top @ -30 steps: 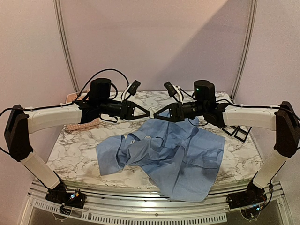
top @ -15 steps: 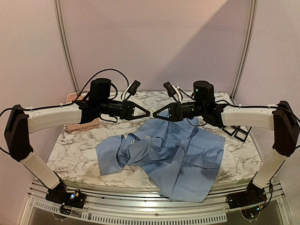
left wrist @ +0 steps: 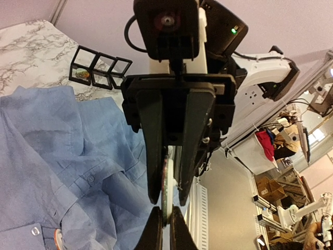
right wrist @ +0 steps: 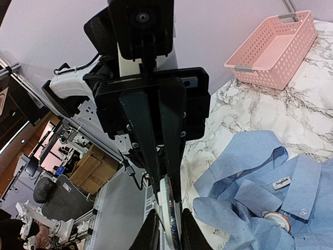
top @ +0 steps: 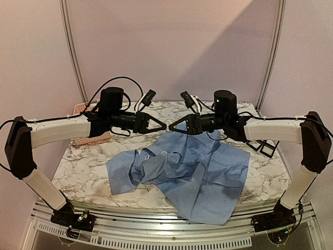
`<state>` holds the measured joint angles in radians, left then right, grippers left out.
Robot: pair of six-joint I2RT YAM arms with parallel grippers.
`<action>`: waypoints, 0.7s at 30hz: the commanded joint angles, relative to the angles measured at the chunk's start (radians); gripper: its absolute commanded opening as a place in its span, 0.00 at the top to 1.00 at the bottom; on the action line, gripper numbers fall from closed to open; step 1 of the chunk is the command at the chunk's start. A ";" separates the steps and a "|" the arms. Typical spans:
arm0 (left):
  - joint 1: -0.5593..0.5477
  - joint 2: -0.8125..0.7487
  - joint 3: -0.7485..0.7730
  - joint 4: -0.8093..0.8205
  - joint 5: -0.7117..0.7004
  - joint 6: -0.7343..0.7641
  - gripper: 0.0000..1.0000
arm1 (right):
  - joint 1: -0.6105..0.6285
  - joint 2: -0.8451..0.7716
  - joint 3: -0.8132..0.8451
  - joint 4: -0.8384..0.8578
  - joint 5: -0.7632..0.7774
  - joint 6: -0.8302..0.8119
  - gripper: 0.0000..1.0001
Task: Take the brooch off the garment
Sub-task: Close the brooch securely.
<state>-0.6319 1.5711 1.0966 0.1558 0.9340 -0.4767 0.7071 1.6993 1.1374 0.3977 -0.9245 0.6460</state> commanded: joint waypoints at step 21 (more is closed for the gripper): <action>0.001 -0.025 -0.009 -0.024 0.006 0.039 1.00 | -0.005 0.041 0.005 0.010 0.061 0.070 0.95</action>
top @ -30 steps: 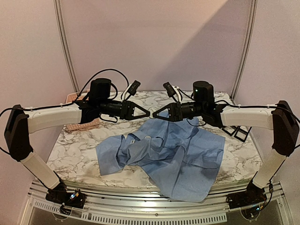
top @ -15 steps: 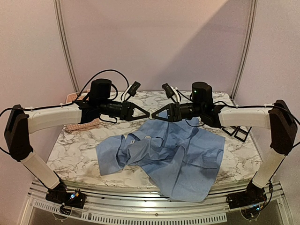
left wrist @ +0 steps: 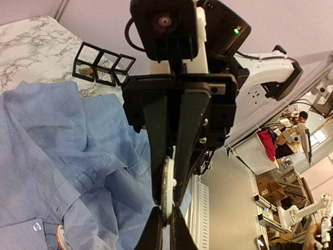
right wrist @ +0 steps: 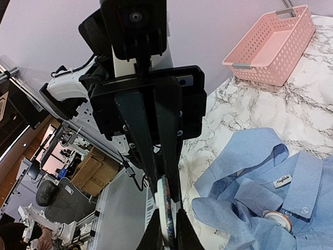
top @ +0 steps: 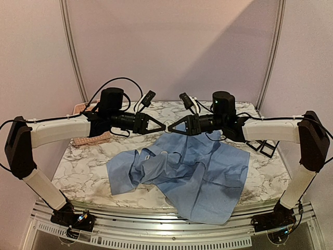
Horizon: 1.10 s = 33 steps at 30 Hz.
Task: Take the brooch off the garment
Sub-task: Close the brooch securely.
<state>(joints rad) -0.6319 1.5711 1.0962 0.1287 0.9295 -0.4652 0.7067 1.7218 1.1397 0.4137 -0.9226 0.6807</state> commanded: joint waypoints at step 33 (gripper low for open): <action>0.003 -0.026 -0.006 -0.006 0.002 0.026 1.00 | -0.021 -0.062 -0.103 0.080 0.184 0.072 0.99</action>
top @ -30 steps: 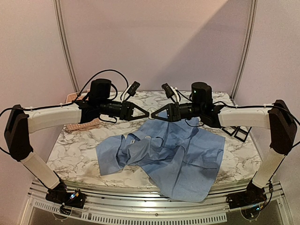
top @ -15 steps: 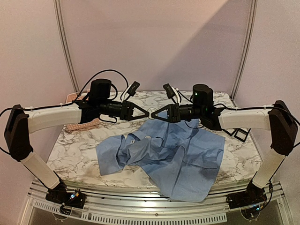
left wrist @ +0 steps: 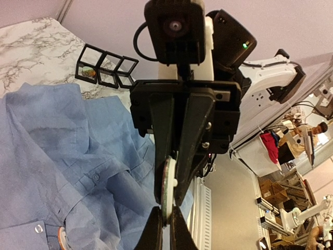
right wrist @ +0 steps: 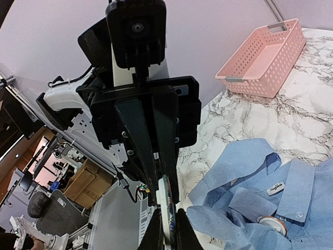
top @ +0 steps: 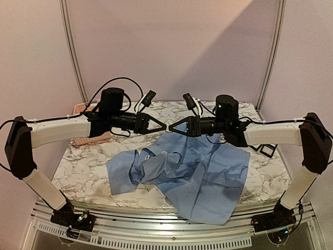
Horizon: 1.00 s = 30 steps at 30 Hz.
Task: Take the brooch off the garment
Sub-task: Close the brooch securely.
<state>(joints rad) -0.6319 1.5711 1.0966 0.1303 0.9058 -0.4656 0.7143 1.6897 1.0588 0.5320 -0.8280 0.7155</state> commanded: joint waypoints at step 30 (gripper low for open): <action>0.008 -0.030 -0.008 -0.015 0.006 0.030 1.00 | -0.049 -0.088 -0.110 0.014 0.203 0.082 0.99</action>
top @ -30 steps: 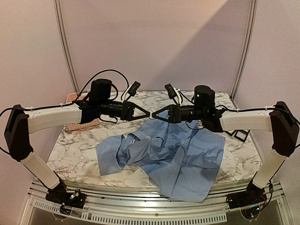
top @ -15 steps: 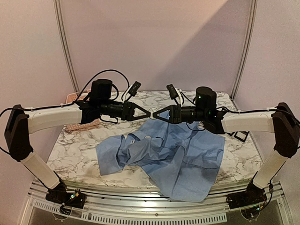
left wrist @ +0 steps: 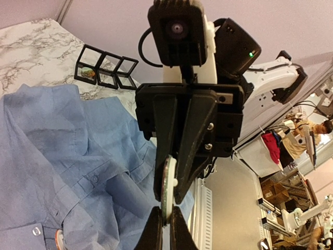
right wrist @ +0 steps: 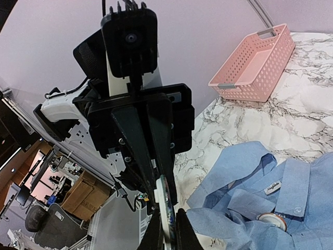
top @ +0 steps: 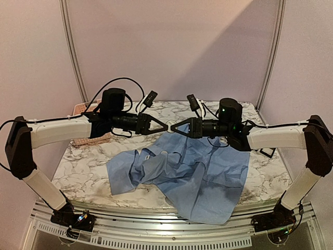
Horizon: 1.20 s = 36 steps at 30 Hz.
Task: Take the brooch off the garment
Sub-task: Close the brooch securely, then pass from the left arm to the right
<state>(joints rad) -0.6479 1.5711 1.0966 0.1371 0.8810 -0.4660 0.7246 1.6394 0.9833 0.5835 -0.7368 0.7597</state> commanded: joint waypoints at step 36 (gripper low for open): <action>0.014 0.013 0.022 -0.079 0.046 0.052 1.00 | -0.052 0.039 0.106 -0.134 -0.146 -0.076 0.64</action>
<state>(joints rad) -0.6281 1.5715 1.1065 0.0402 0.8951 -0.4152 0.6624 1.6440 1.0561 0.4904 -0.8497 0.6979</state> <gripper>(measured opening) 0.049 0.364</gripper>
